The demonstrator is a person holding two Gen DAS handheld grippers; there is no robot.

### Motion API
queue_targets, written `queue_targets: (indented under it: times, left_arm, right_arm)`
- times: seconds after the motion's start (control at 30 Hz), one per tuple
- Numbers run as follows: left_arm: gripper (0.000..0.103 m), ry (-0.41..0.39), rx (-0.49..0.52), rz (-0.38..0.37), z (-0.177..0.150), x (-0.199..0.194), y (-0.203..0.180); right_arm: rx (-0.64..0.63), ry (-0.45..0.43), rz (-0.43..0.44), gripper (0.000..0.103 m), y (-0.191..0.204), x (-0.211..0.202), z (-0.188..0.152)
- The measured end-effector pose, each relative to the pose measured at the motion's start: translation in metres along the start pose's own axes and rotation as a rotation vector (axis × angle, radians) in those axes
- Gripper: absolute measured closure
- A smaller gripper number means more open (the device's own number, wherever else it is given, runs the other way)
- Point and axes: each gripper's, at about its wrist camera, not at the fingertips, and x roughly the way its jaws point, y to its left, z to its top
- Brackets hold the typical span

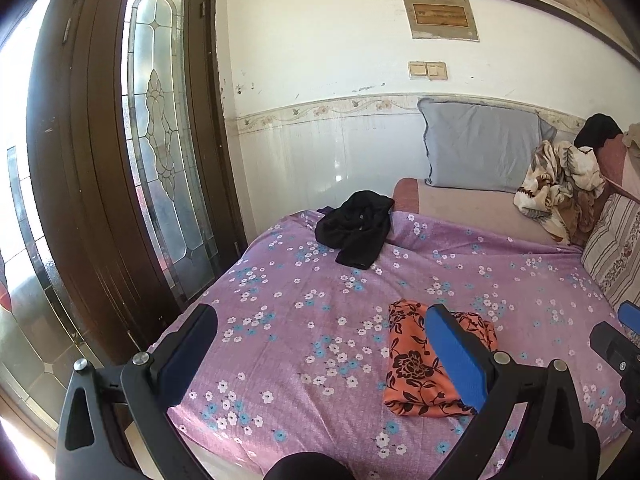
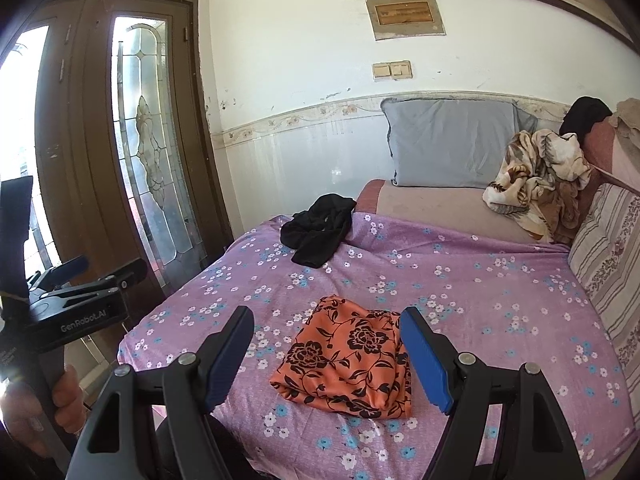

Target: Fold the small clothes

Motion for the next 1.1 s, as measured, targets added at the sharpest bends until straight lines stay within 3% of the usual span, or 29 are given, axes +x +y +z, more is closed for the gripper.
queue_targets:
  times: [0.33,1.1]
  left_arm:
    - [0.0,0.002,-0.029,-0.004,0.003,-0.006,0.01]
    - [0.0,-0.035,0.015,-0.064,0.017,-0.032,-0.016]
  right_arm:
    - [-0.02,-0.009,0.003,0.025,0.006,-0.004,0.001]
    - [-0.013,-0.065,-0.031,0.024,-0.007,-0.028,0.004]
